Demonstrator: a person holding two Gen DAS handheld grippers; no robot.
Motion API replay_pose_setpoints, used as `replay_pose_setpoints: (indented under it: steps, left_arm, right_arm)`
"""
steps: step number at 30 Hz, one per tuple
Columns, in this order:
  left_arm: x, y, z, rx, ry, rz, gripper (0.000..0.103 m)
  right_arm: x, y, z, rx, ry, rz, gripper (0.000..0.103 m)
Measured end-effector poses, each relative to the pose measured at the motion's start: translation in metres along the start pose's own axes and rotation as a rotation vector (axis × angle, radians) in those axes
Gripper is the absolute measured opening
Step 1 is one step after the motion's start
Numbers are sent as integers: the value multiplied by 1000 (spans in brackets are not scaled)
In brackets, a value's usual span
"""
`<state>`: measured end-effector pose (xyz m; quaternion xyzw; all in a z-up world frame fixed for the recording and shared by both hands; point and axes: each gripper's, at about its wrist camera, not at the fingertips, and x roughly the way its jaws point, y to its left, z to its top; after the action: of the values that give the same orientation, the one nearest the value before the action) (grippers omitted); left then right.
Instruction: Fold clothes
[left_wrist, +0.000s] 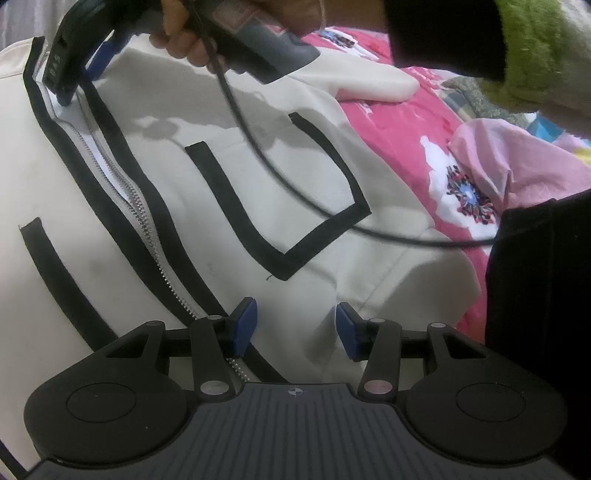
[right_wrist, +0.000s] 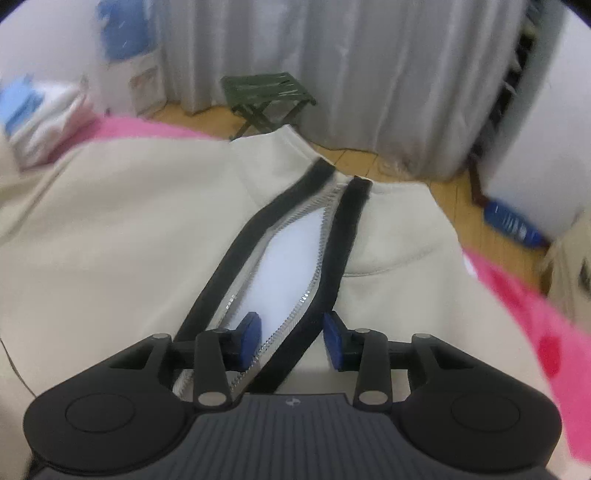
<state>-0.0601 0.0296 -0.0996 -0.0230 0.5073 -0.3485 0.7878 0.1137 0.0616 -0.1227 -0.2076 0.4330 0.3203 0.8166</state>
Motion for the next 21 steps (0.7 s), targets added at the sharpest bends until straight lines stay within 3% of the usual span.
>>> replay_pose_setpoints:
  steps: [7, 9, 11, 12, 15, 18, 21]
  left_arm:
    - [2, -1, 2, 1, 4, -4, 48]
    - [2, -1, 1, 2, 2, -3, 48]
    - [2, -1, 0, 4, 0, -1, 48]
    - [1, -1, -1, 6, -1, 0, 48]
    - [0, -1, -2, 11, -2, 1, 48]
    - [1, -4, 0, 4, -8, 6, 48]
    - [1, -4, 1, -4, -9, 3, 48]
  right_arm:
    - [5, -2, 3, 0, 32, 6, 41]
    - [4, -2, 1, 1, 19, -4, 32]
    - [2, -6, -3, 43, 6, -3, 13]
    - [0, -11, -5, 78, 1, 6, 11]
    - [-2, -32, -9, 254, -5, 82, 7]
    - [-7, -59, -19, 459, -54, 220, 6]
    - [-15, -63, -22, 488, -123, 285, 6]
